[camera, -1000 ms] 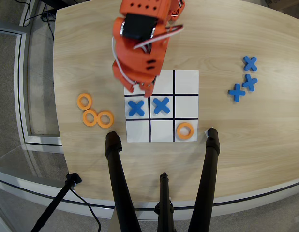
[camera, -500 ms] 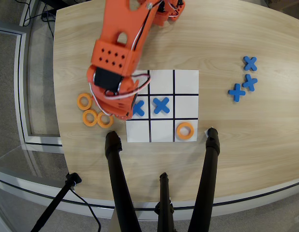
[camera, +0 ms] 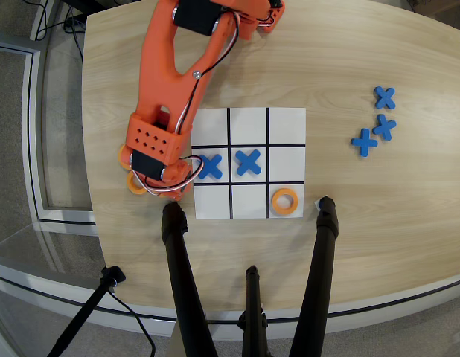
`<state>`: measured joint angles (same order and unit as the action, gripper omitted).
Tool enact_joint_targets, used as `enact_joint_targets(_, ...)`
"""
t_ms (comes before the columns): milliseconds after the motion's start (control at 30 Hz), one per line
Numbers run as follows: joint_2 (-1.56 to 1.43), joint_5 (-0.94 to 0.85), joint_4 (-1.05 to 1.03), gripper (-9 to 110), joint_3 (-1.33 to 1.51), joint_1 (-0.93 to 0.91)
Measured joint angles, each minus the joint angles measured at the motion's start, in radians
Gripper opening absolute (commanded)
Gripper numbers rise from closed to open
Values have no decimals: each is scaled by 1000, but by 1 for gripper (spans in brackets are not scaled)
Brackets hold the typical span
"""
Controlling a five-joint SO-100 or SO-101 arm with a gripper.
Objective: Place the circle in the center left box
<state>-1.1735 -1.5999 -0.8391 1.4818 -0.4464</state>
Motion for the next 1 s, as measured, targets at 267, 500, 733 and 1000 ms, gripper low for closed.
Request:
enact_joint_targets(267,61,-8,-35,15,-64,-14)
enact_joint_targets(500,106,-9,-28,16,-60,-18)
enact_joint_targets(733,118,-8,-21,15,-63,-21)
enact_joint_targets(1000,114,18,-25,0,-43,-28)
